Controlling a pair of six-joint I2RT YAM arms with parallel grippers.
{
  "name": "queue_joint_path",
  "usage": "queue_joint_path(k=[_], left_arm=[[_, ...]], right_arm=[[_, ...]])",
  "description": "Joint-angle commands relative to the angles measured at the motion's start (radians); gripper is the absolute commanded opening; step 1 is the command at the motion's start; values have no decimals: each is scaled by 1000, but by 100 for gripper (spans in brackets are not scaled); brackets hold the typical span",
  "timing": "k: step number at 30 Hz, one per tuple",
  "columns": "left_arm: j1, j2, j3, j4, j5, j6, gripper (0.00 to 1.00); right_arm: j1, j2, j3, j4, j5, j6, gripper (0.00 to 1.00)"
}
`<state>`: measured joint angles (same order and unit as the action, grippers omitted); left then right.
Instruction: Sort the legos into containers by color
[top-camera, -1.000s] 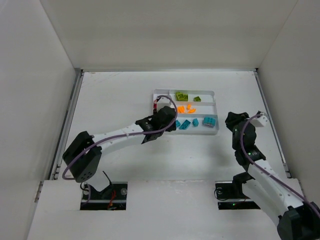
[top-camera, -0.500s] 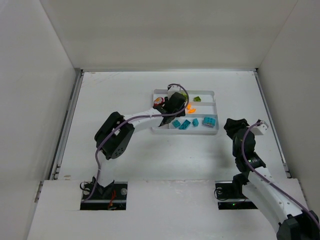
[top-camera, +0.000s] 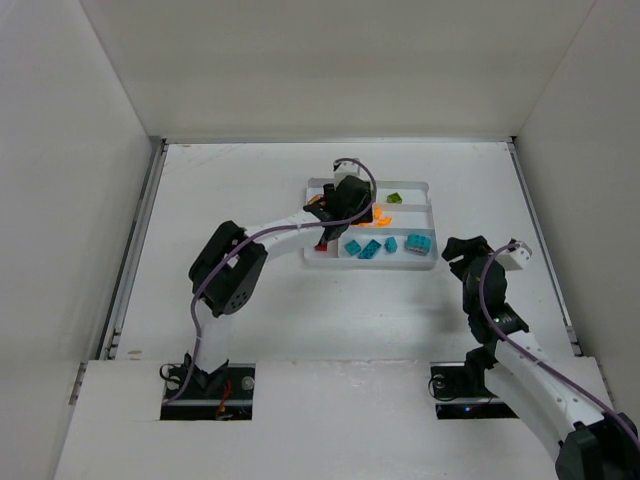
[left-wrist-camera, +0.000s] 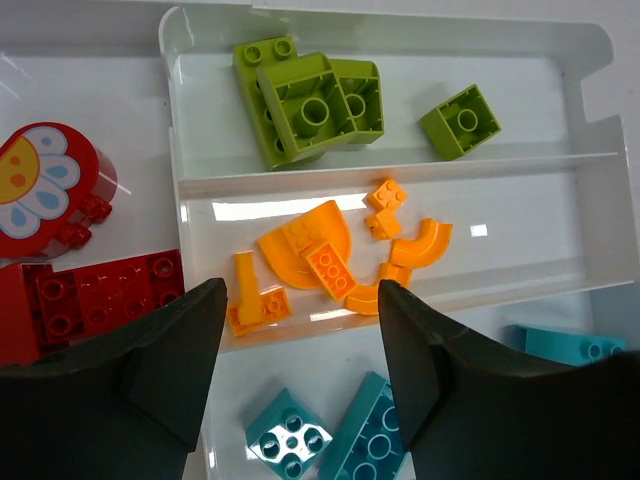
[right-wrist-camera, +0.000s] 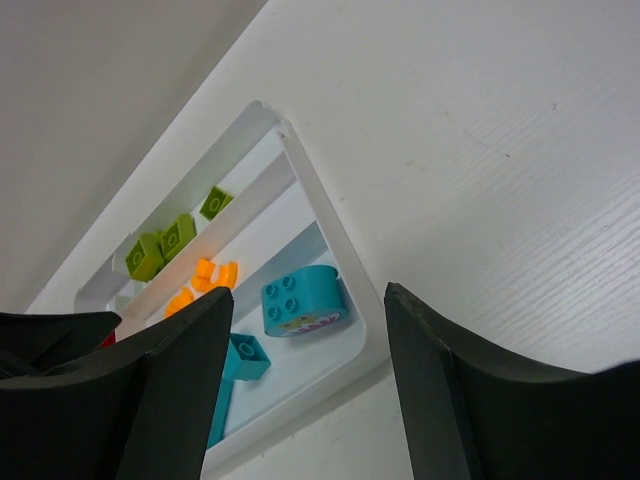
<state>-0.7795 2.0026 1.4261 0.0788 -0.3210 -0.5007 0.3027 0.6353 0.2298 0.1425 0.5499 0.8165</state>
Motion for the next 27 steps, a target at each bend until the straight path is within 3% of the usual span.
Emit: queue_joint_path(k=[1,7,17,23,27], left_arm=[[0,-134,-25,44,-7,30,60],[24,-356,-217,78,-13,4,59],[196,-888,-737,12,-89,-151,59],[311,-1097,-953,-96,-66,-226,60],[334,-1206,-1041,-134,-40,-259,63]], right_arm=[[3,-5,-3,57,10,3,68],[0,13,-7,58,7,4,66],[-23,61,-32,95,24,9,55],[-46,64,-76,134,33,22,35],[-53,26,-109,166,41,29,35]])
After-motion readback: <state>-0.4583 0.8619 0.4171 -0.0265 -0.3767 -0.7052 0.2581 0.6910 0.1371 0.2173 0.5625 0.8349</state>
